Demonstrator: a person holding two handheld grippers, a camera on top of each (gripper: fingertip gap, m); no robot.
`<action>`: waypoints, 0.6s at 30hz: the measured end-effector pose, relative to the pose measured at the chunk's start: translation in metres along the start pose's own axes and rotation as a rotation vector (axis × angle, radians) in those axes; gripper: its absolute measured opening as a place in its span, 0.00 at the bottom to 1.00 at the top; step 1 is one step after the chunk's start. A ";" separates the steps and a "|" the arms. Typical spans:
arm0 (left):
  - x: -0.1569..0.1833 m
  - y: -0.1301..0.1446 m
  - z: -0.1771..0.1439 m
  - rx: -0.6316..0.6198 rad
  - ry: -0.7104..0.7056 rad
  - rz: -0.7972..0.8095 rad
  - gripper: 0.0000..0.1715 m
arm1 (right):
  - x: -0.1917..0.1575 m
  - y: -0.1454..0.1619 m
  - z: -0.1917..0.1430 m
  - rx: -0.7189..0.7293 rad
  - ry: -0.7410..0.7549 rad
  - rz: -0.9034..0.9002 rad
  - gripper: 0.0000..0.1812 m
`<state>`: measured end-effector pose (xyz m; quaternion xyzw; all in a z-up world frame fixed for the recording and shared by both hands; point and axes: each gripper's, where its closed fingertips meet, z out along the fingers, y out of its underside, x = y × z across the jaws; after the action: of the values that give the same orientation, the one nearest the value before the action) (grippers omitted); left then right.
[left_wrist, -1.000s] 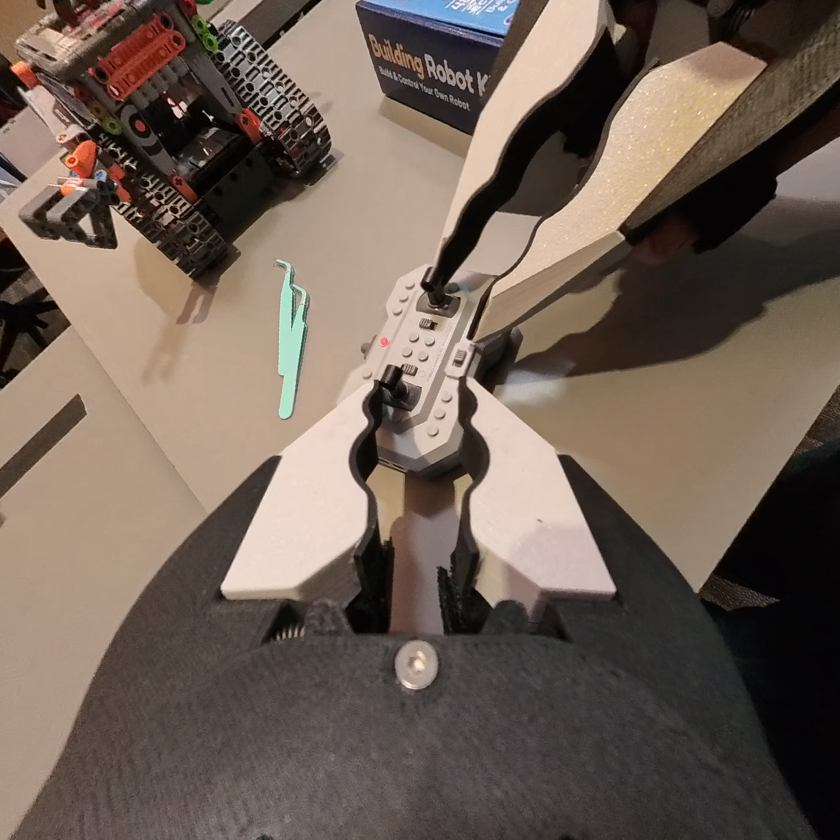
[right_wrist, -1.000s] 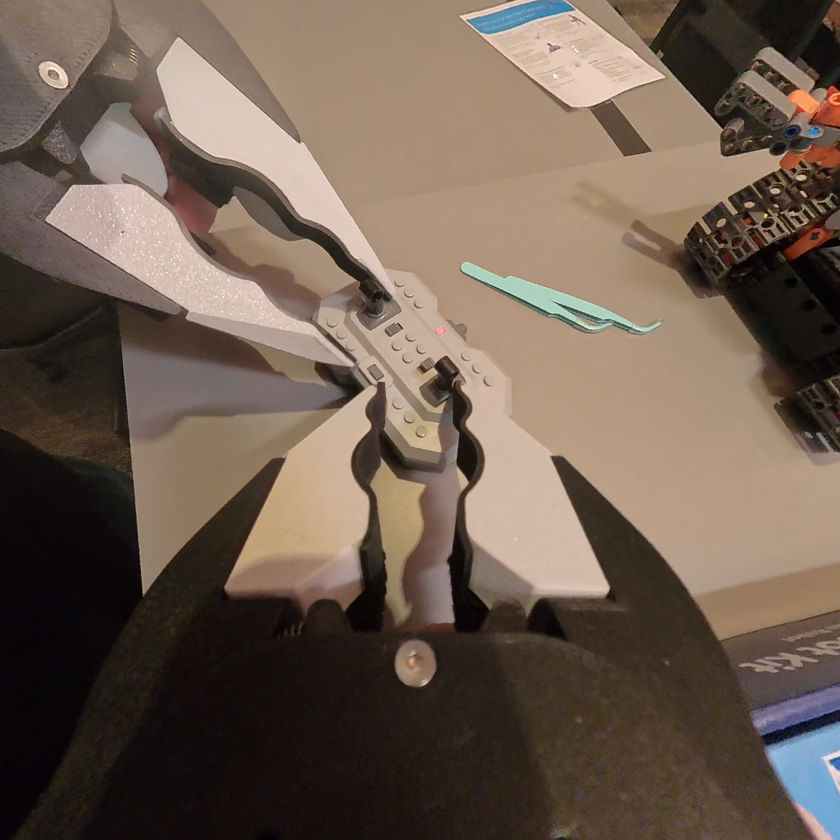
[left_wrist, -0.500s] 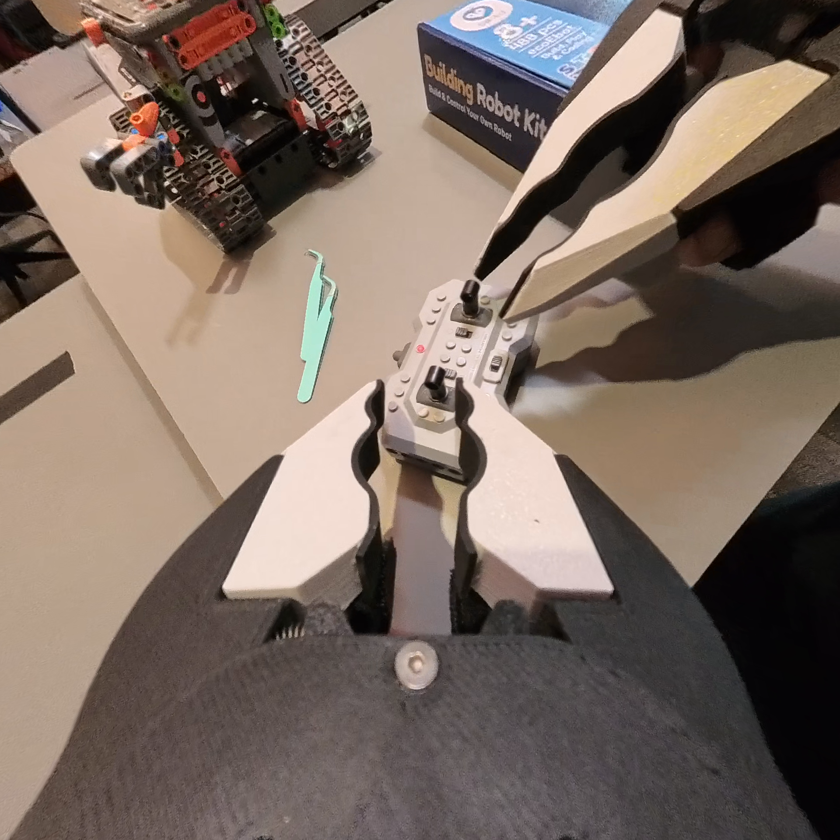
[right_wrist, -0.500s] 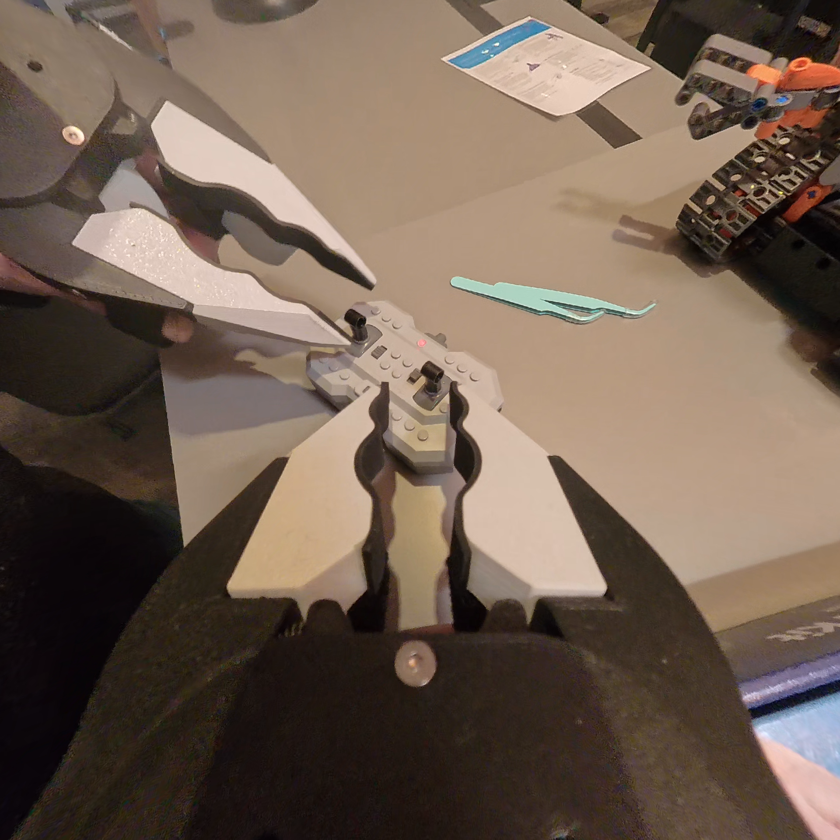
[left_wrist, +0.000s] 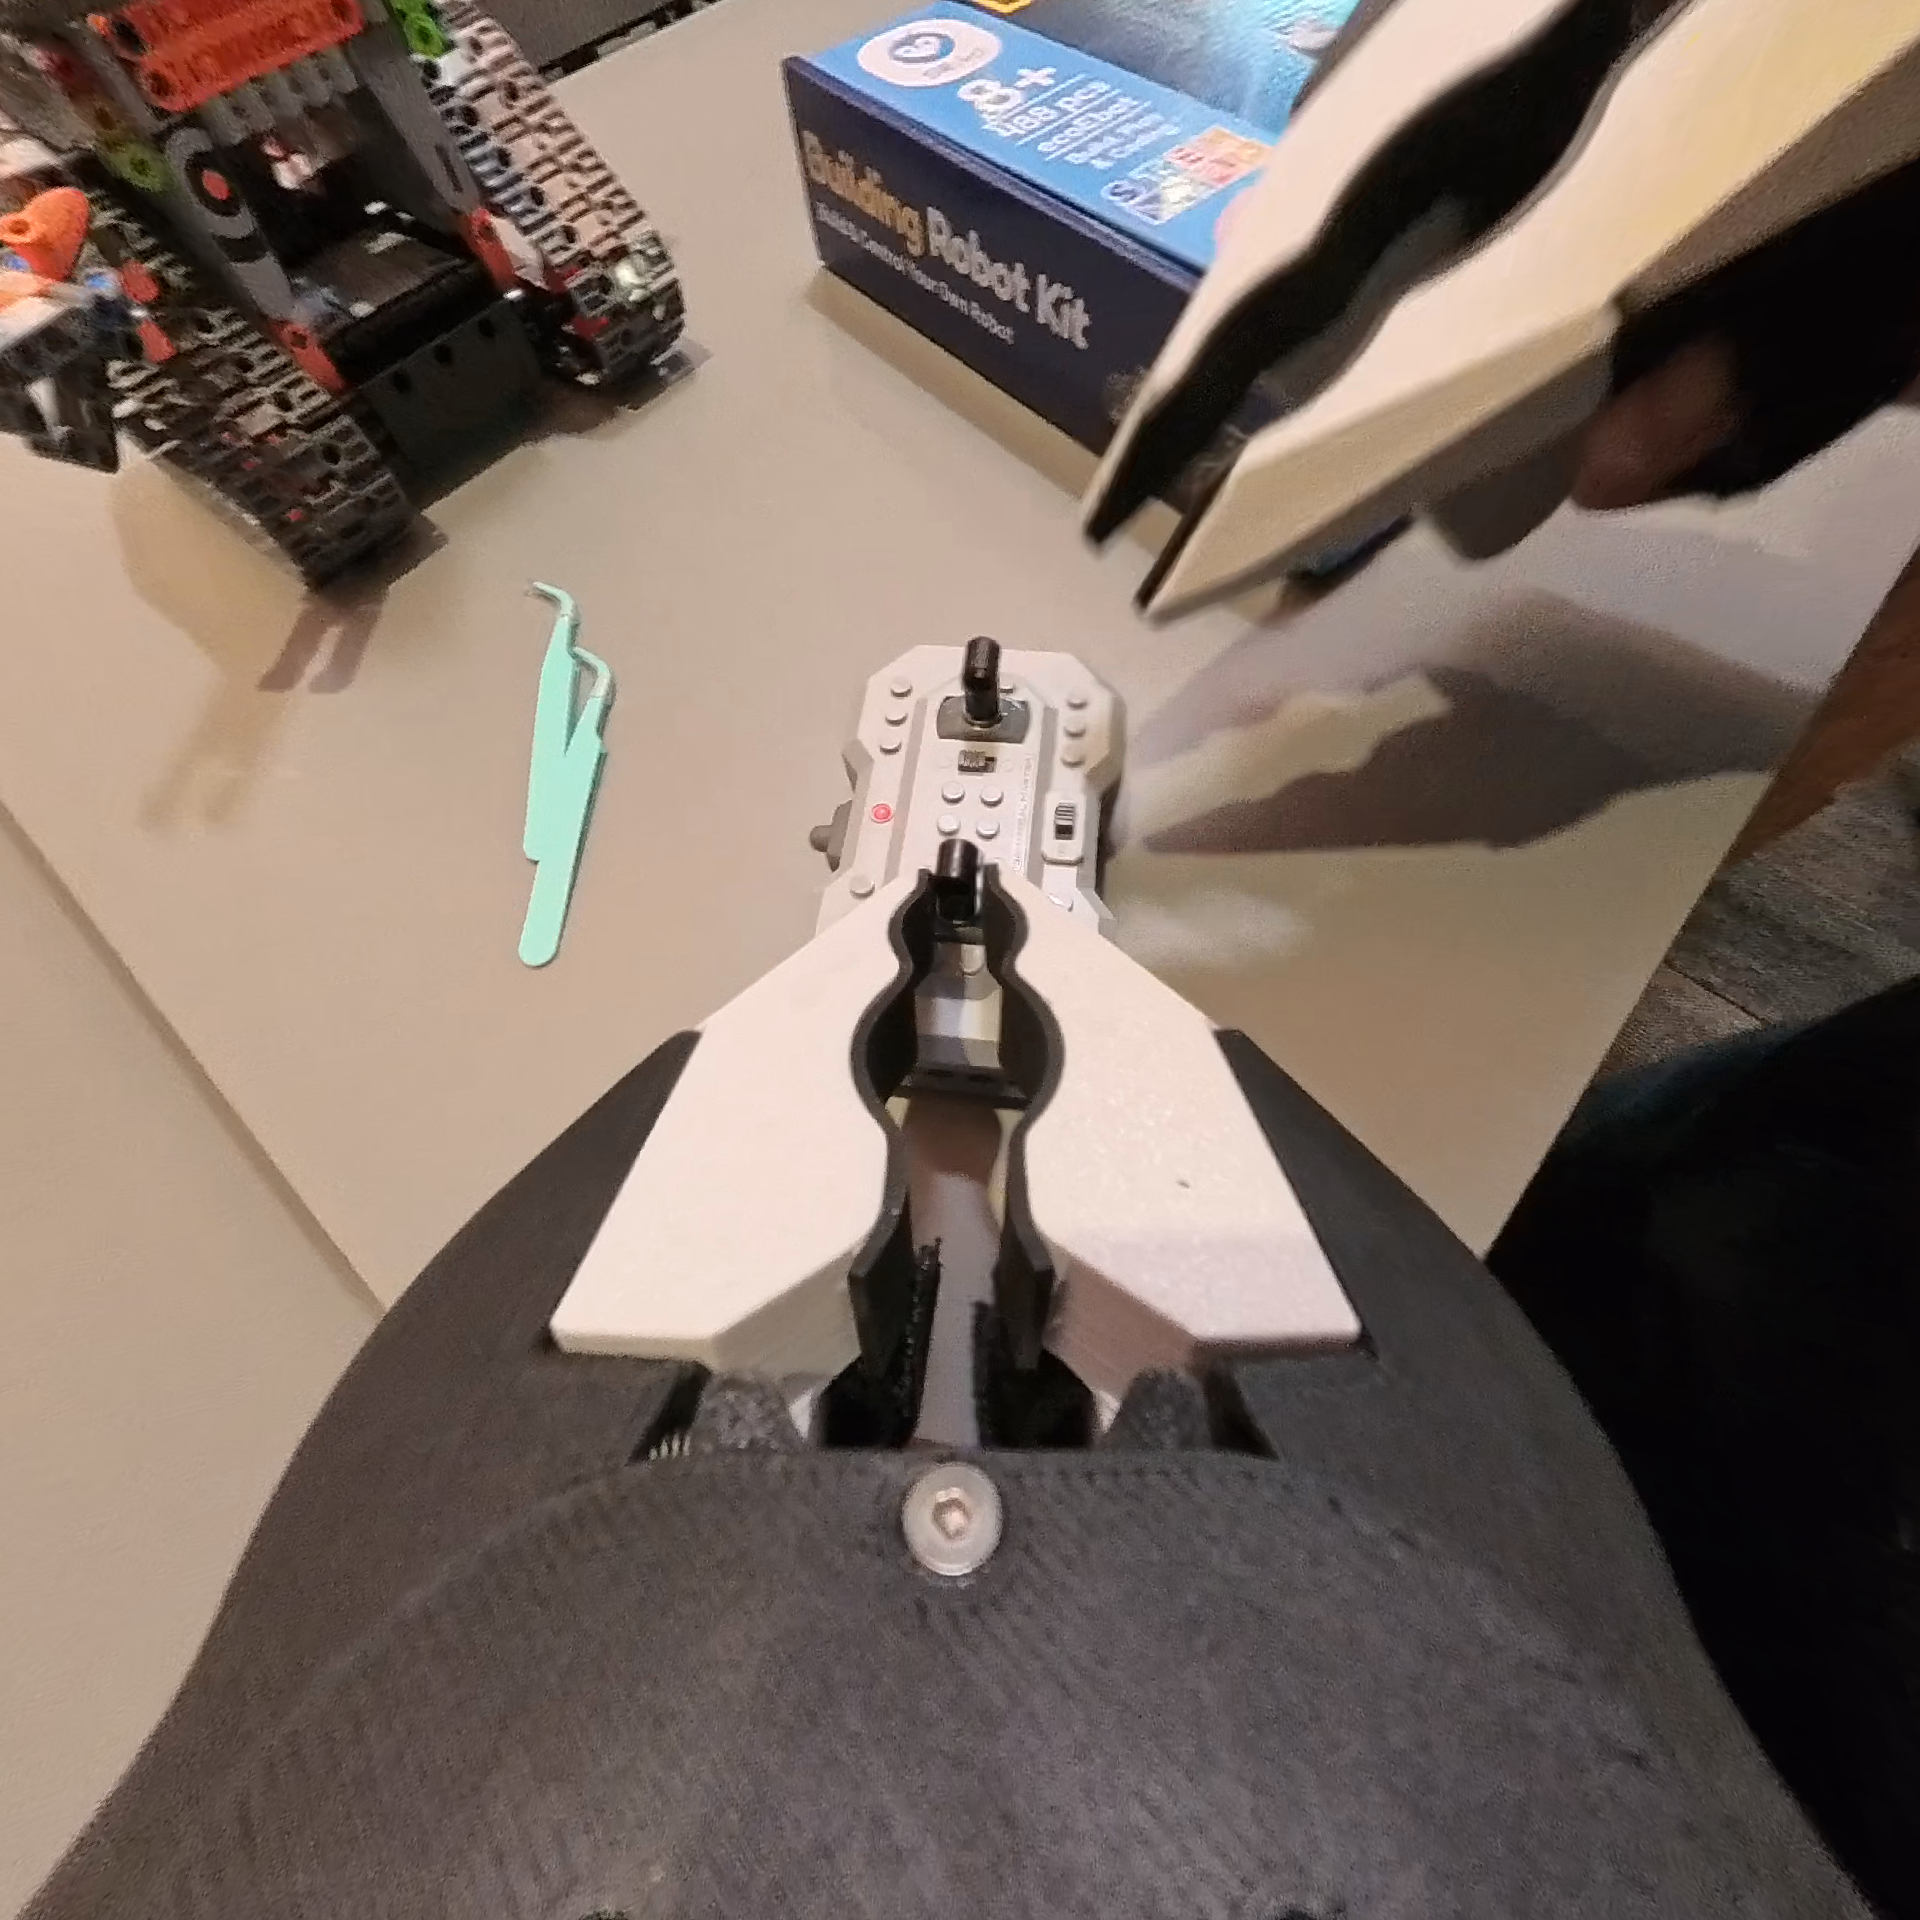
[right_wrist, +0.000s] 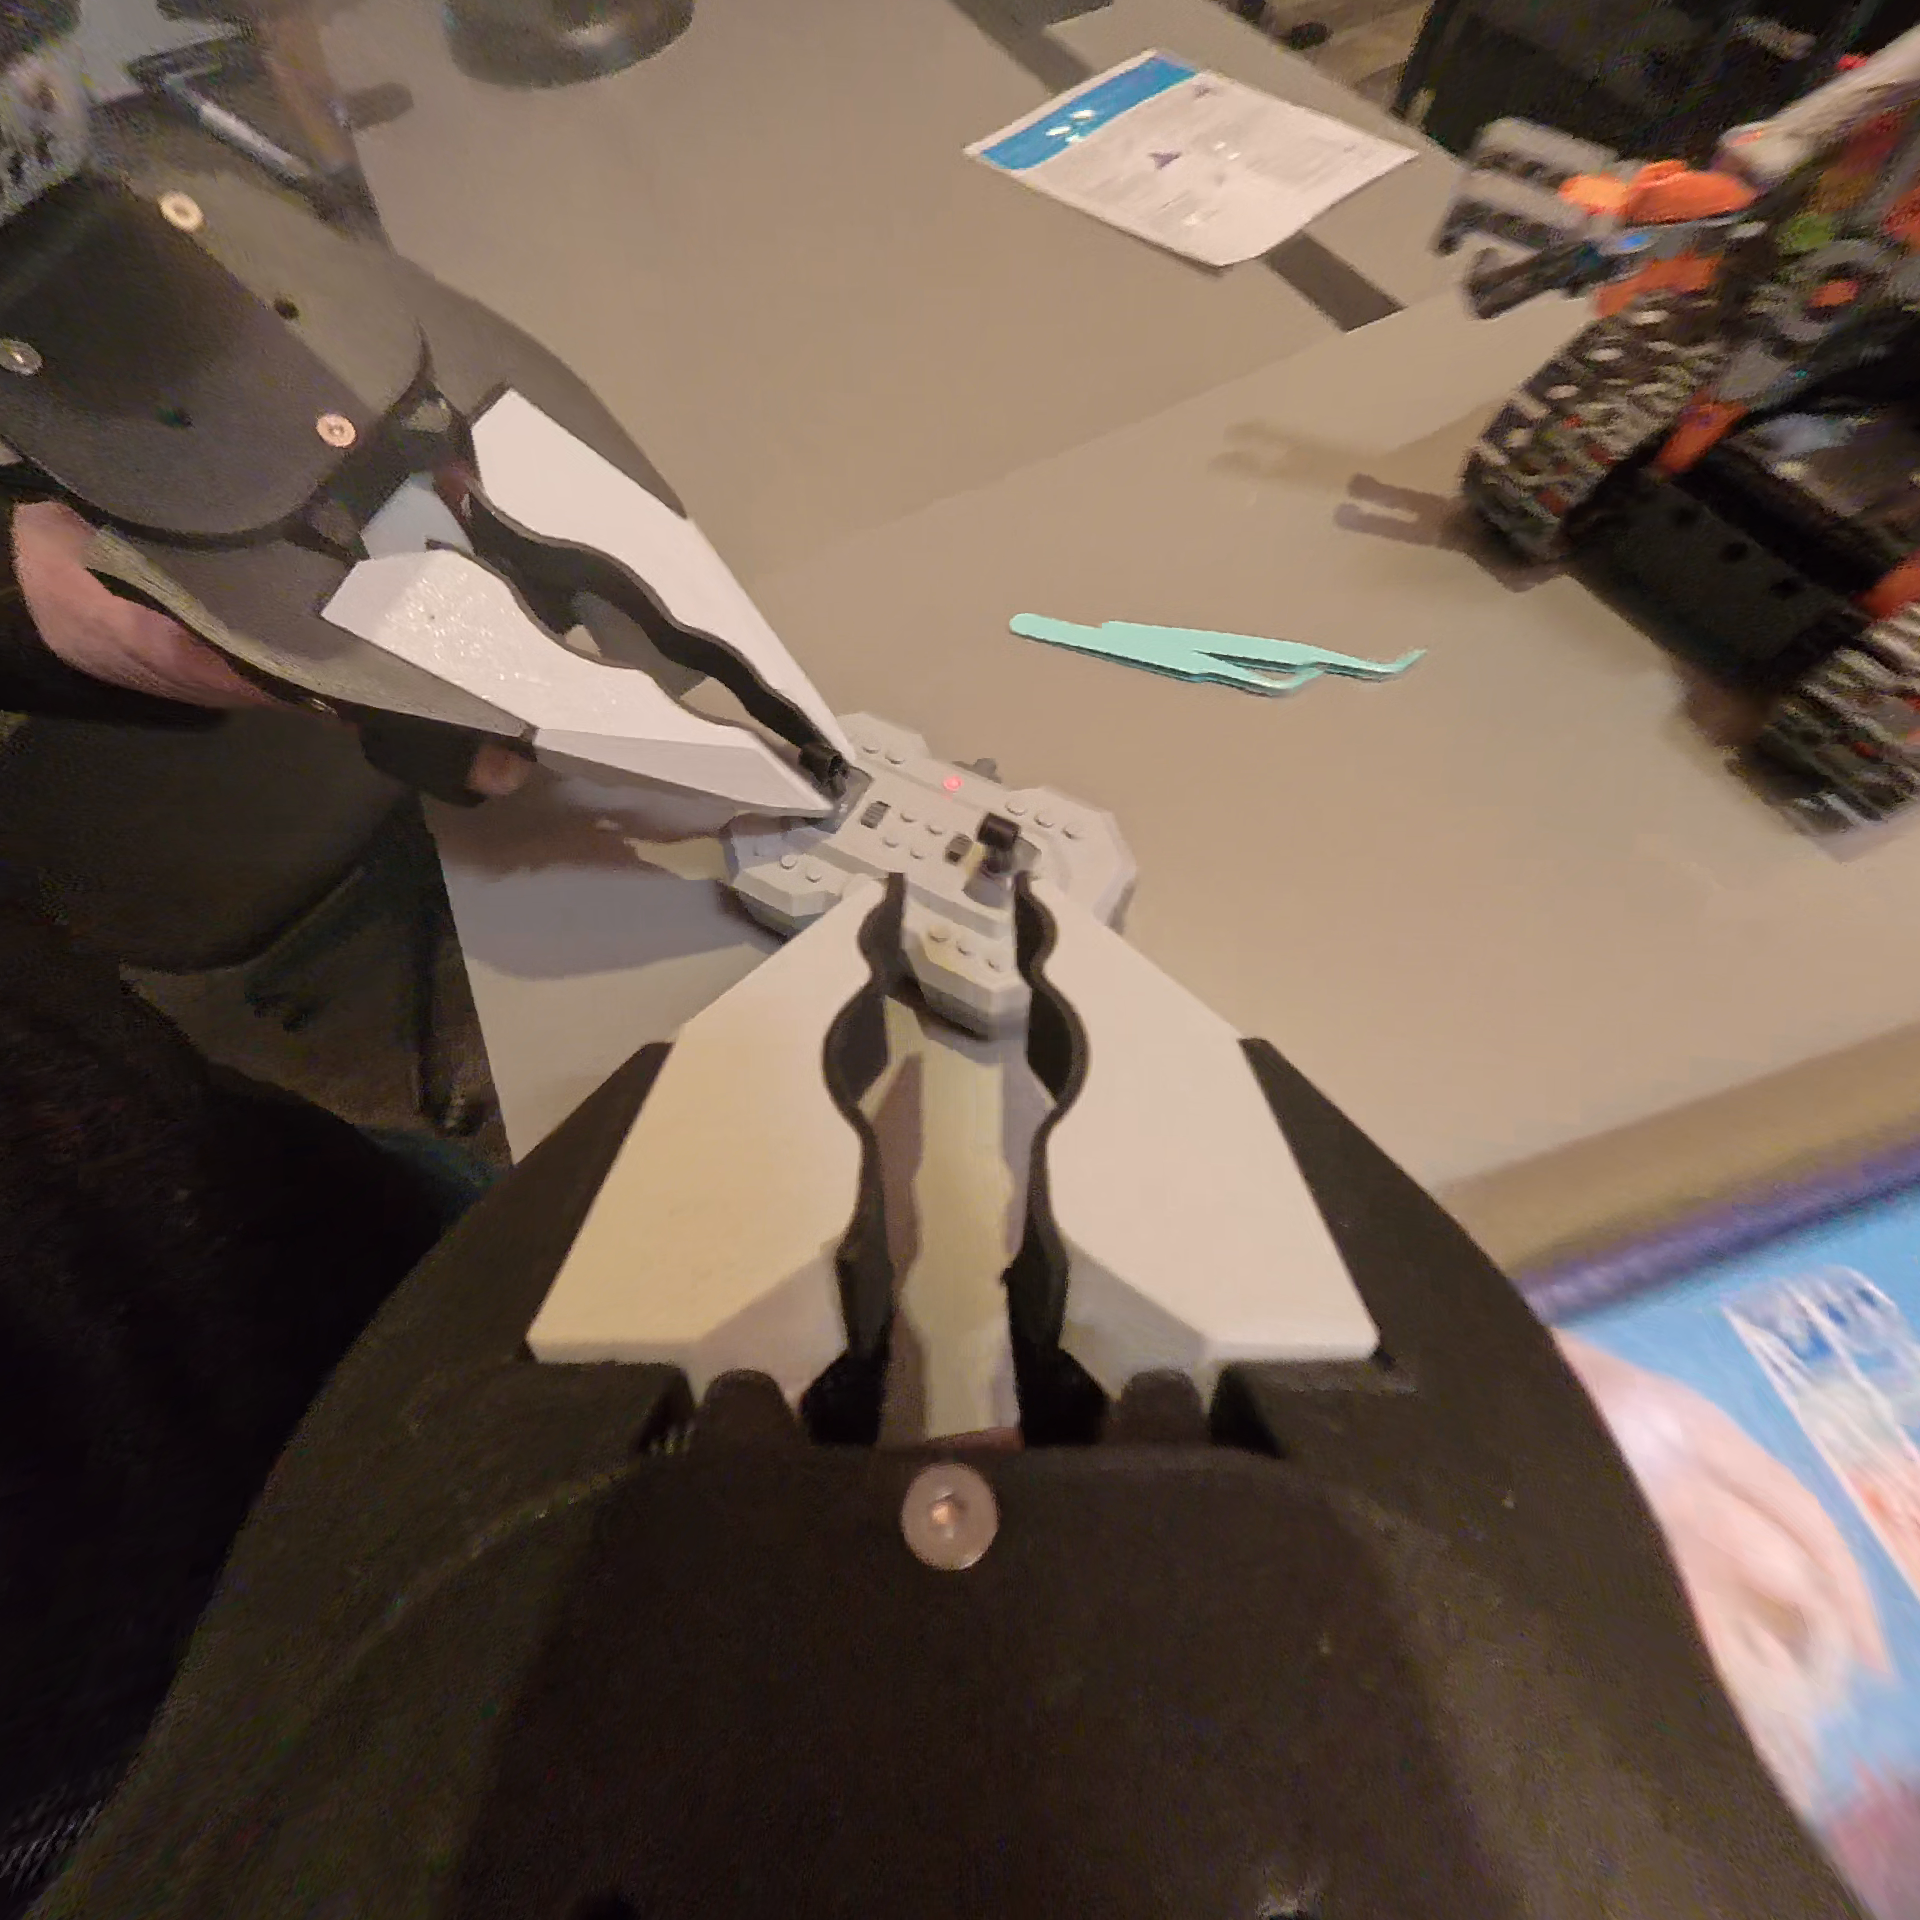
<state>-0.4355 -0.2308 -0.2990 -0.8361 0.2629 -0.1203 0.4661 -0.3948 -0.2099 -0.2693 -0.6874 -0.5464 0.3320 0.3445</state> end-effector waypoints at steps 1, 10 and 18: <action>0.000 -0.001 -0.001 0.000 0.012 -0.002 0.11 | 0.006 -0.002 -0.014 0.010 0.030 0.018 0.17; -0.003 -0.100 0.001 0.021 0.008 -0.065 0.35 | 0.157 0.059 -0.225 0.121 0.607 0.321 0.40; 0.047 -0.139 0.112 -0.135 0.101 -0.299 0.48 | 0.209 0.180 -0.302 0.114 0.622 0.680 0.46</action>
<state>-0.3009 -0.1170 -0.2444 -0.8883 0.1660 -0.2124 0.3719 -0.0111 -0.0683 -0.2723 -0.8745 -0.1418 0.2337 0.4006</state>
